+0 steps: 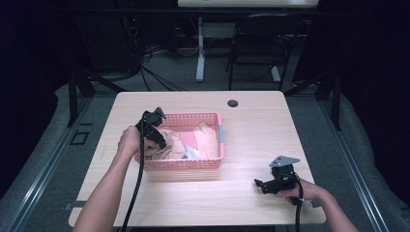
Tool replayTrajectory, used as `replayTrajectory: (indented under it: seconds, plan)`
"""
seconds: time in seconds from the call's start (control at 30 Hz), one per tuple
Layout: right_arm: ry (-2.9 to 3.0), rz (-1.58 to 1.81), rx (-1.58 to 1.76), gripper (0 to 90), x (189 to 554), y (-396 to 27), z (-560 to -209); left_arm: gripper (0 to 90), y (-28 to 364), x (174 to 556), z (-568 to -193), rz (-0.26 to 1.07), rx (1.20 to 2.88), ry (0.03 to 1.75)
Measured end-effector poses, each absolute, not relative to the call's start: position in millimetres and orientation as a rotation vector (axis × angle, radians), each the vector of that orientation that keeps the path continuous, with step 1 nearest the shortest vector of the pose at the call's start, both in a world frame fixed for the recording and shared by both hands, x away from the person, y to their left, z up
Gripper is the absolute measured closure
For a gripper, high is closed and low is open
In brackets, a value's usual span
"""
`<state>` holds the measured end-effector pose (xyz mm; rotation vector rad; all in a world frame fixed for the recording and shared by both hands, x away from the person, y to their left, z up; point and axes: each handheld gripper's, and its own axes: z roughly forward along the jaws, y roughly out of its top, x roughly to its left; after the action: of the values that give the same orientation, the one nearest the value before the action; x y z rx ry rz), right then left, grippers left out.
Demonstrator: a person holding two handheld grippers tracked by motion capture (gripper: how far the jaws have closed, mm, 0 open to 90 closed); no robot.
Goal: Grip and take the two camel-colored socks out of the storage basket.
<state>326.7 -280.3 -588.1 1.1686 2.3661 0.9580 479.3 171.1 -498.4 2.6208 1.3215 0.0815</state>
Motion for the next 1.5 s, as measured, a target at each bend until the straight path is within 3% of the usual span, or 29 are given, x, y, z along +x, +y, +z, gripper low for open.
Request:
replayTrajectory:
  seconds: [0.23,0.27,0.3,0.33,0.47,1.5]
  plan:
    - [2.367,0.956,1.166,0.0,326.7,-280.3,-588.1,53.4,175.8,481.8,-508.4,0.015,2.603,1.356]
    - [2.368,0.959,1.167,0.0,326.7,-280.3,-588.1,57.8,174.5,480.1,-510.2,0.018,2.601,1.363]
    - [2.368,0.959,1.167,0.0,326.7,-280.3,-588.1,68.3,174.5,480.1,-510.2,0.018,2.601,1.363]
    - [2.368,0.958,1.166,0.0,326.7,-280.3,-588.1,68.3,174.1,479.5,-510.4,0.023,2.595,1.371]
    - [2.367,0.955,1.166,0.0,326.7,-280.3,-588.1,82.0,171.8,478.3,-511.0,0.043,2.615,1.373]
    - [2.373,0.96,1.164,0.0,326.6,-280.0,-588.1,83.3,166.0,467.2,-390.3,0.24,2.551,1.225]
